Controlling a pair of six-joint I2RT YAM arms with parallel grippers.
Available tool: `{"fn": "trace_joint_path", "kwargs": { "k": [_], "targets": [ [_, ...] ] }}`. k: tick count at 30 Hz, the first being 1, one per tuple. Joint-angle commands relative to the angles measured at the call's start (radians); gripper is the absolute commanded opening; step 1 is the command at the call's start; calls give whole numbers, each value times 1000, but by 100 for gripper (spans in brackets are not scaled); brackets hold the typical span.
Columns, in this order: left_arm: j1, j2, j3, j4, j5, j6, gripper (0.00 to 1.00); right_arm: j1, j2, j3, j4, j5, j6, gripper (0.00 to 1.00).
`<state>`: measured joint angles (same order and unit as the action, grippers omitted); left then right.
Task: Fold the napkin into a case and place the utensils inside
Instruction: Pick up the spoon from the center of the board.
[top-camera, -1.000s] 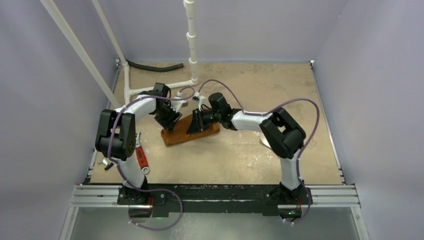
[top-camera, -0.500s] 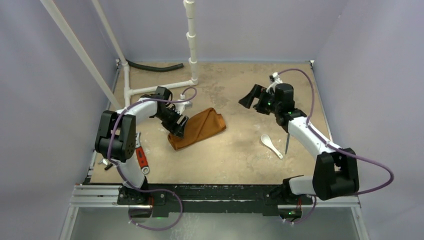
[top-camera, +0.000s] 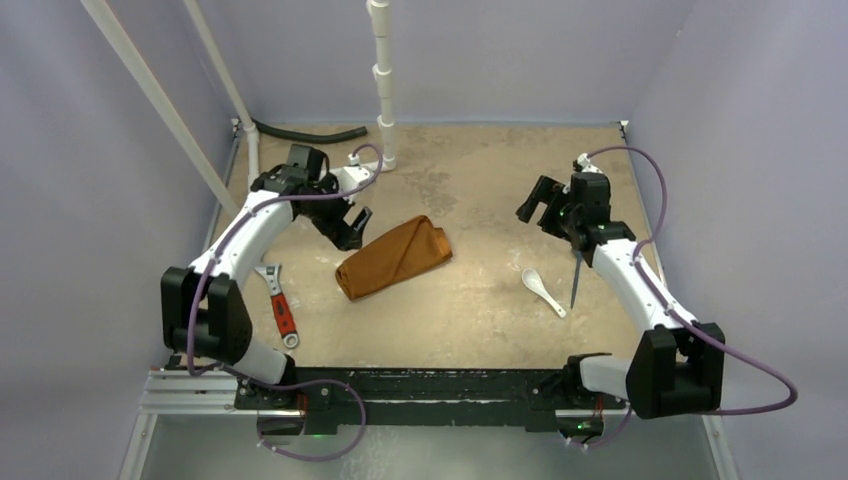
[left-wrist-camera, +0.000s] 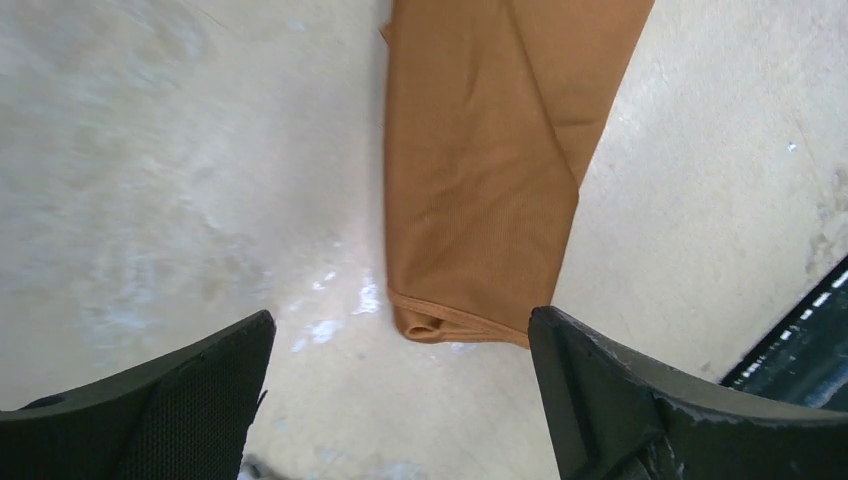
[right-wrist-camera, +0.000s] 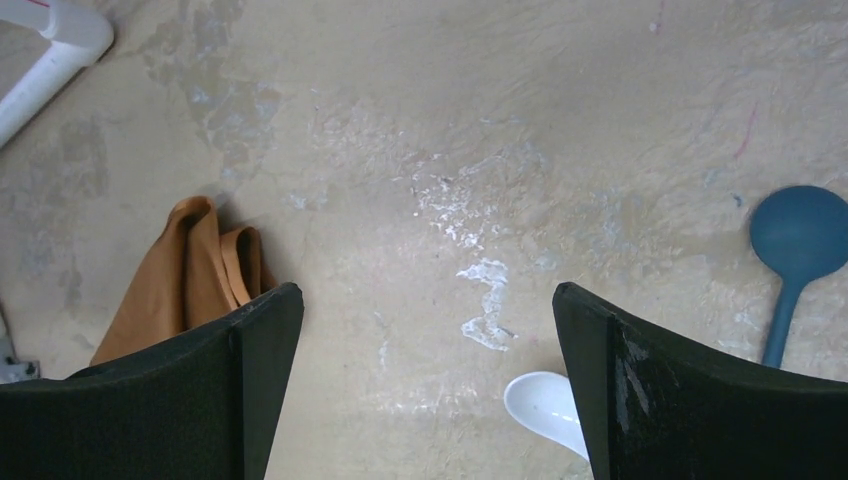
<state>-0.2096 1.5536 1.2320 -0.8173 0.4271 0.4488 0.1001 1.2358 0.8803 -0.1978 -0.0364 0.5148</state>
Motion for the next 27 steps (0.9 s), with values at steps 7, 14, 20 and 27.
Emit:
{"fn": "trace_joint_path", "kwargs": {
  "k": [7, 14, 20, 27],
  "targets": [
    [105, -85, 62, -26, 22, 195, 99, 135, 111, 53, -25, 199, -54, 99],
    [186, -137, 97, 97, -49, 21, 98, 72, 0, 4, 6, 78, 111, 99],
    [186, -117, 55, 69, 44, -11, 99, 99, -18, -14, -78, 234, 69, 99],
    [167, -125, 57, 78, 45, -56, 98, 102, 32, -114, -171, 193, 131, 99]
  ]
}}
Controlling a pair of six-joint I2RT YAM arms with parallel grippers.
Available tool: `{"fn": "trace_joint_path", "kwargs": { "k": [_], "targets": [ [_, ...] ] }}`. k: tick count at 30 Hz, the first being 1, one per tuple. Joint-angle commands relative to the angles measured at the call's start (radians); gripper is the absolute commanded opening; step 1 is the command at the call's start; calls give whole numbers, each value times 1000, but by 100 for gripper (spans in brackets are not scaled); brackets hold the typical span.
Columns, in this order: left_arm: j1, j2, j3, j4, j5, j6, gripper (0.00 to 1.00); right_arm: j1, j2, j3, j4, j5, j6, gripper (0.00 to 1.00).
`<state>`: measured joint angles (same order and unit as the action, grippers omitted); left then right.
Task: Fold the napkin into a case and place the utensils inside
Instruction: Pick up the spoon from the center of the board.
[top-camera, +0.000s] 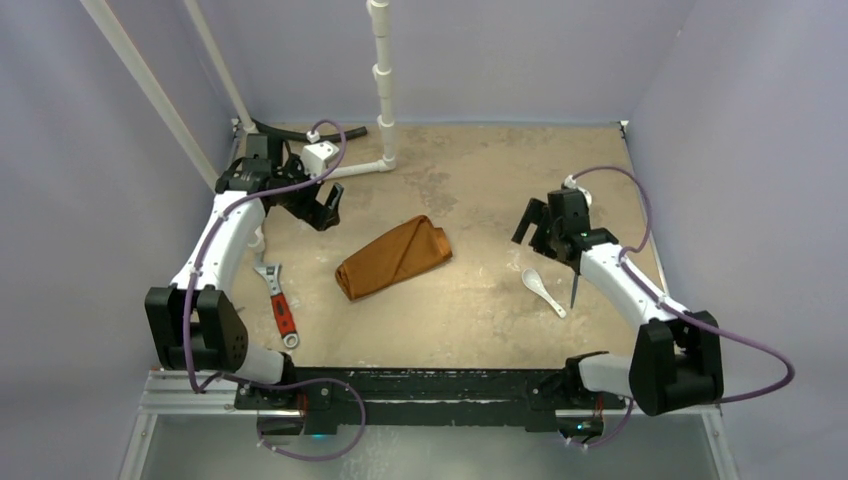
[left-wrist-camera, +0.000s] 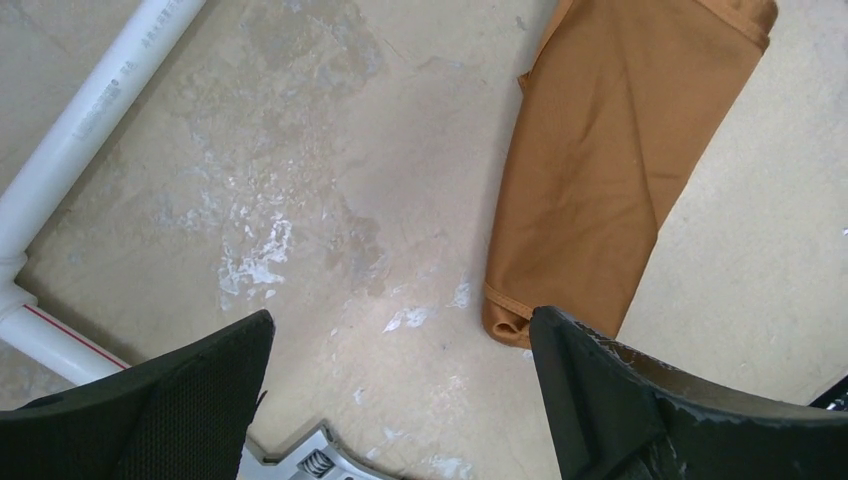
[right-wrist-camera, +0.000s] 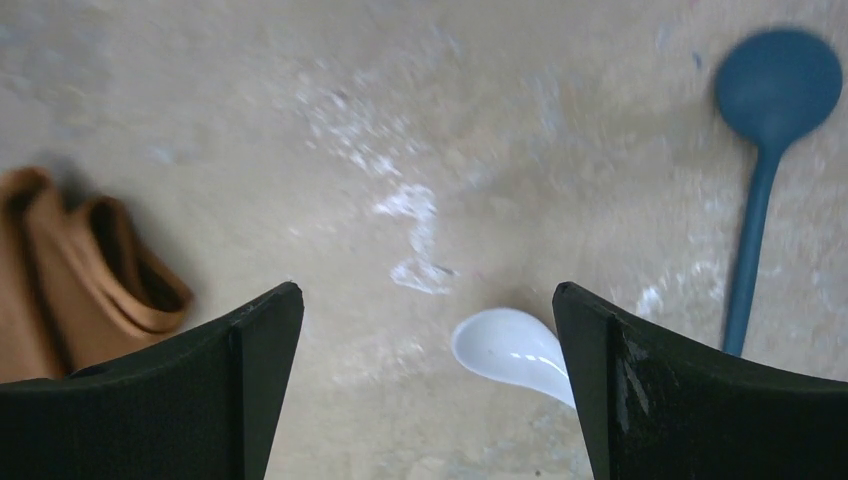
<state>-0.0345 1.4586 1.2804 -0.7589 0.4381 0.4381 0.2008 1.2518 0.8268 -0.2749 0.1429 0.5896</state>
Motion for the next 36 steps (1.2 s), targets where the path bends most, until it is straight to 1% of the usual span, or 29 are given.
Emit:
{"fn": "trace_joint_path", "kwargs": {
  "k": [1, 3, 7, 11, 14, 18, 19, 22, 23, 24, 25, 26, 27, 28, 33, 35, 36],
  "targets": [
    [-9, -33, 10, 11, 34, -42, 97, 6, 5, -78, -86, 8, 65, 99],
    [-8, -36, 15, -11, 29, -40, 96, 8, -2, -94, -82, -15, 91, 99],
    [-9, -56, 4, -28, 25, -35, 95, 16, 60, -127, -79, -57, 129, 99],
    [-9, -73, 6, -30, 10, -30, 95, 55, 99, -175, -39, -75, 150, 99],
    [-9, -80, 13, -32, -4, -29, 95, 97, 130, -177, -27, -68, 173, 99],
    [-9, -82, 22, -41, -5, -30, 95, 109, 157, -169, -15, -73, 202, 99],
    [-8, -85, 23, -43, -6, -31, 95, 110, 153, -169, -8, -81, 210, 97],
    [-8, -96, 17, -44, -11, -31, 94, 113, 144, -167, 11, -89, 242, 83],
    [-9, -101, 13, -42, -12, -30, 94, 115, 147, -158, 11, -86, 246, 82],
    [-9, -106, 3, -39, -11, -32, 94, 119, 150, -144, 3, -78, 244, 82],
    [-8, -108, -4, -37, -12, -32, 94, 119, 150, -125, -14, -68, 235, 85],
    [-8, -107, -7, -36, -14, -33, 94, 119, 145, -109, -36, -63, 221, 89],
    [-9, -106, -8, -37, -16, -35, 94, 120, 136, -98, -53, -62, 207, 96],
    [-8, -104, -6, -40, -17, -36, 94, 121, 118, -93, -72, -62, 193, 99],
    [-9, -111, 9, -41, -22, -37, 94, 122, 3, -111, -160, -98, 155, 99],
    [-9, -113, 13, -42, -29, -40, 94, 159, -57, -114, -194, -89, 163, 99],
    [-8, -114, 13, -42, -32, -39, 94, 190, -84, -112, -207, -76, 172, 95]
  ]
}}
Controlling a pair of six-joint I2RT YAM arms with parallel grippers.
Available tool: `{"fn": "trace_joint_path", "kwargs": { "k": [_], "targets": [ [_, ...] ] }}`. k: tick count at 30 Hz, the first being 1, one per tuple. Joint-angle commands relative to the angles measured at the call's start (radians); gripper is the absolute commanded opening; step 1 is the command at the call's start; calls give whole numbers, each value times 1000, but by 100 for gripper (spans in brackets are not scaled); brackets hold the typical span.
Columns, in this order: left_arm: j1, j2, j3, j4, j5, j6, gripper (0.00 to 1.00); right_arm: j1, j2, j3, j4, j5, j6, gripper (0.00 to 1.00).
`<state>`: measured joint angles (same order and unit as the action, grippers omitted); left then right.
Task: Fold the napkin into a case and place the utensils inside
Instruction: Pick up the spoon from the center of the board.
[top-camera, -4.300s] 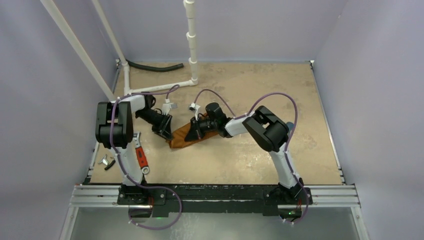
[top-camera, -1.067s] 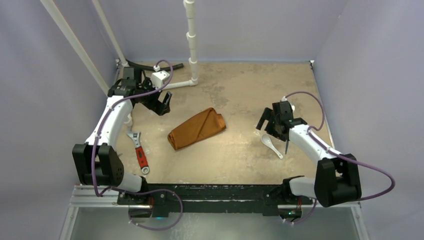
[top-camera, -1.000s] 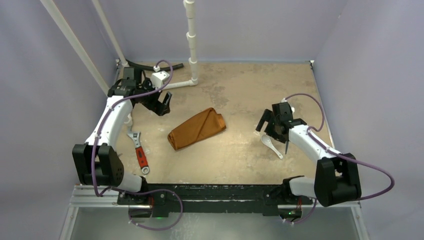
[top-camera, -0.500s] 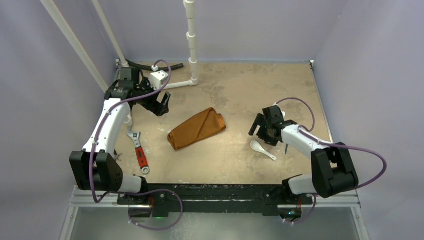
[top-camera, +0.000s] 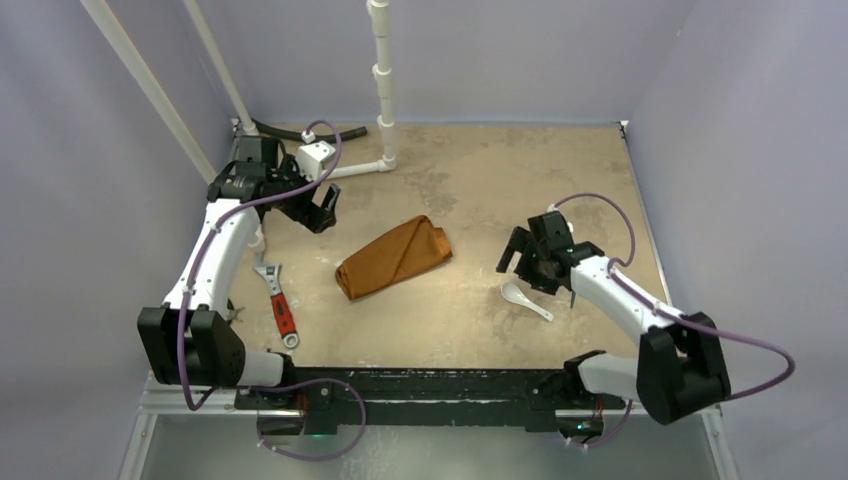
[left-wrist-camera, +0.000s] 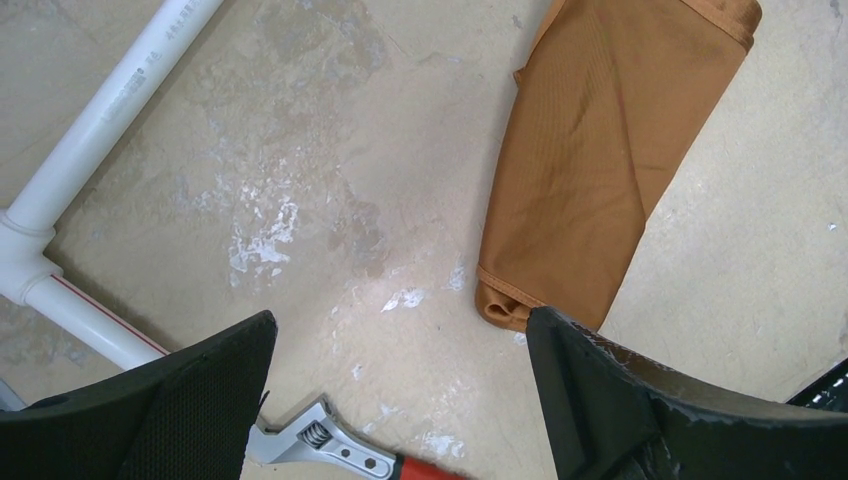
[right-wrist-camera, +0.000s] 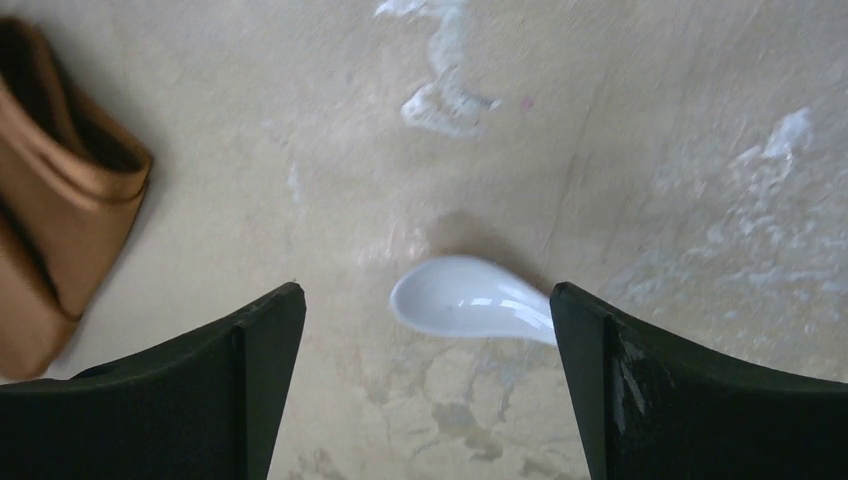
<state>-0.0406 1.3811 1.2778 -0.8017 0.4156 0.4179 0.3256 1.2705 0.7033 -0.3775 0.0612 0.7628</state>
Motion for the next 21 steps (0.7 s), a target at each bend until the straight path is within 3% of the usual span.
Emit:
{"fn": "trace_joint_path", "kwargs": {
  "k": [1, 5, 7, 12, 21],
  "targets": [
    [-2, -38, 14, 1, -14, -19, 94, 90, -121, 12, -116, 11, 11, 91],
    [-2, -40, 13, -1, -24, -17, 93, 140, -93, -16, -128, -43, 47, 63],
    [-1, -42, 17, -6, -28, -14, 93, 165, -67, -25, -112, -59, 61, 55],
    [-1, -51, 25, -20, -31, -9, 93, 187, 15, 50, -130, 32, 40, 63],
    [-1, -73, -9, -13, -49, 0, 92, 189, 147, 90, -74, 62, -6, 59]
  ]
}}
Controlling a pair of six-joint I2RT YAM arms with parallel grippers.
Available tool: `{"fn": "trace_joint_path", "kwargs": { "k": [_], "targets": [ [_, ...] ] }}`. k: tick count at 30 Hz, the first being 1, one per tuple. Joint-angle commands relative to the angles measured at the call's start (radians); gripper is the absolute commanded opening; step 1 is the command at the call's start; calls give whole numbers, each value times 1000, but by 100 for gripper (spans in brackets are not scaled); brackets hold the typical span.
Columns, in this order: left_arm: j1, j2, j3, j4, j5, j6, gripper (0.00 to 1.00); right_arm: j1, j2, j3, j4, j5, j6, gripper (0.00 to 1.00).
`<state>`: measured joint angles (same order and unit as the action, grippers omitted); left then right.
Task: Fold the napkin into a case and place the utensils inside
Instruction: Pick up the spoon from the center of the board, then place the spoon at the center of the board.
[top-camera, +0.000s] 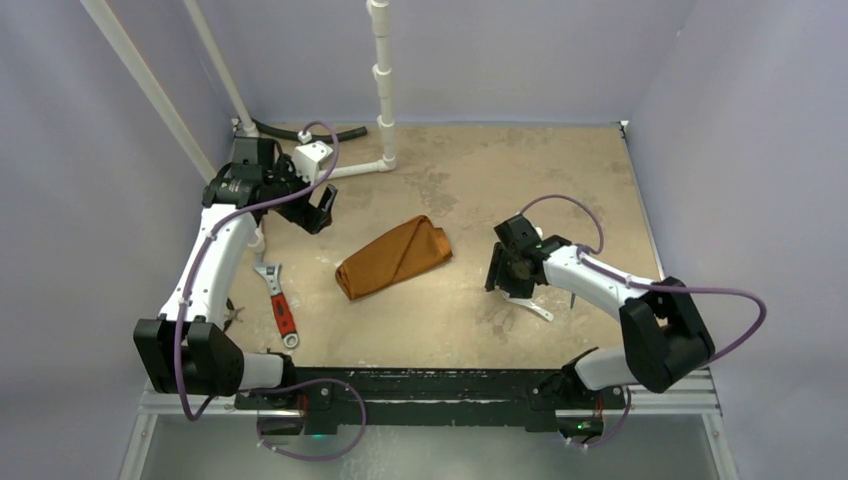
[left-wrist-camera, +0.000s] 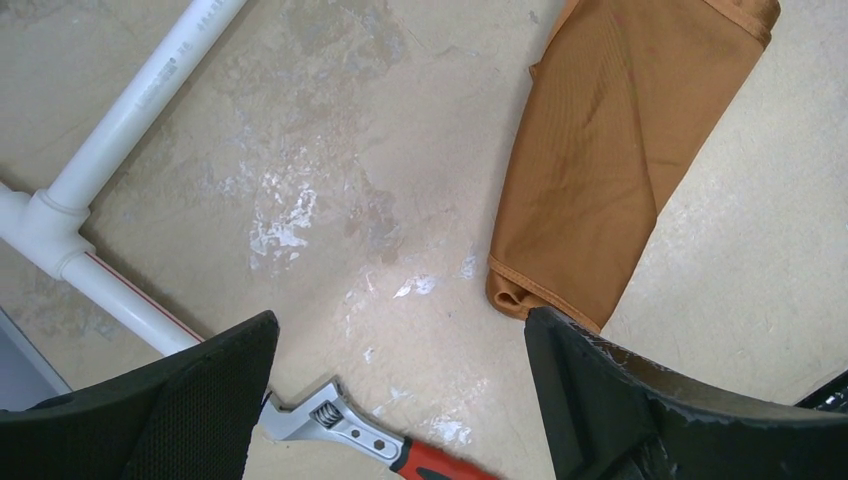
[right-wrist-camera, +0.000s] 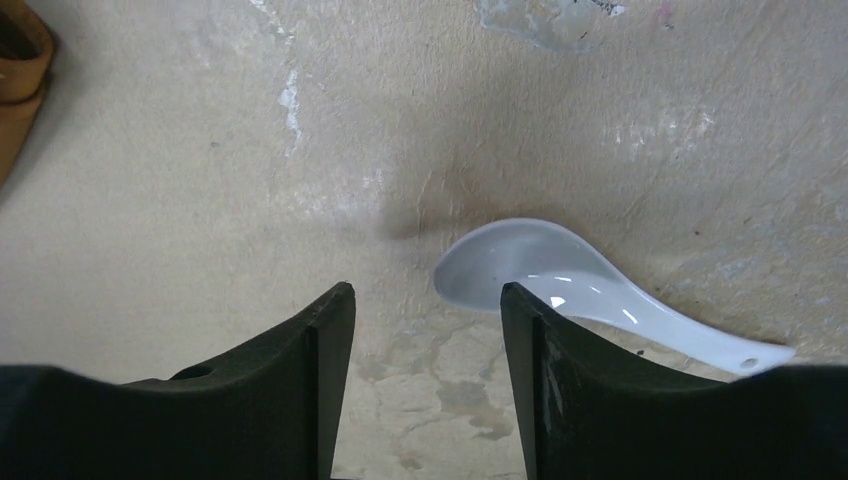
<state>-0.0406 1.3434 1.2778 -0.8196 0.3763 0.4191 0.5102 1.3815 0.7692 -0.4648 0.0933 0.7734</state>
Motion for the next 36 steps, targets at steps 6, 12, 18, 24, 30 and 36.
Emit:
{"fn": "trace_joint_path", "kwargs": {
  "k": [6, 12, 18, 24, 30, 36],
  "targets": [
    [-1, -30, -17, 15, -5, 0, 91, 4, 77, 55, 48, -40, 17, 27],
    [-1, -20, -14, 15, 16, -12, 89, 3, 155, 150, 91, -92, 137, 4],
    [-2, -26, -21, -3, 13, 6, 89, -6, 279, 325, 149, -53, 269, 0],
    [-2, -37, -24, -27, 0, 29, 89, -17, 385, 528, 78, 92, 292, 0],
    [-1, -65, -61, -24, -4, 46, 89, -56, 316, 412, 97, 155, 335, 0],
    [-11, -59, -60, 7, 17, -37, 91, -101, 310, 323, 159, 76, 396, 0]
  ]
}}
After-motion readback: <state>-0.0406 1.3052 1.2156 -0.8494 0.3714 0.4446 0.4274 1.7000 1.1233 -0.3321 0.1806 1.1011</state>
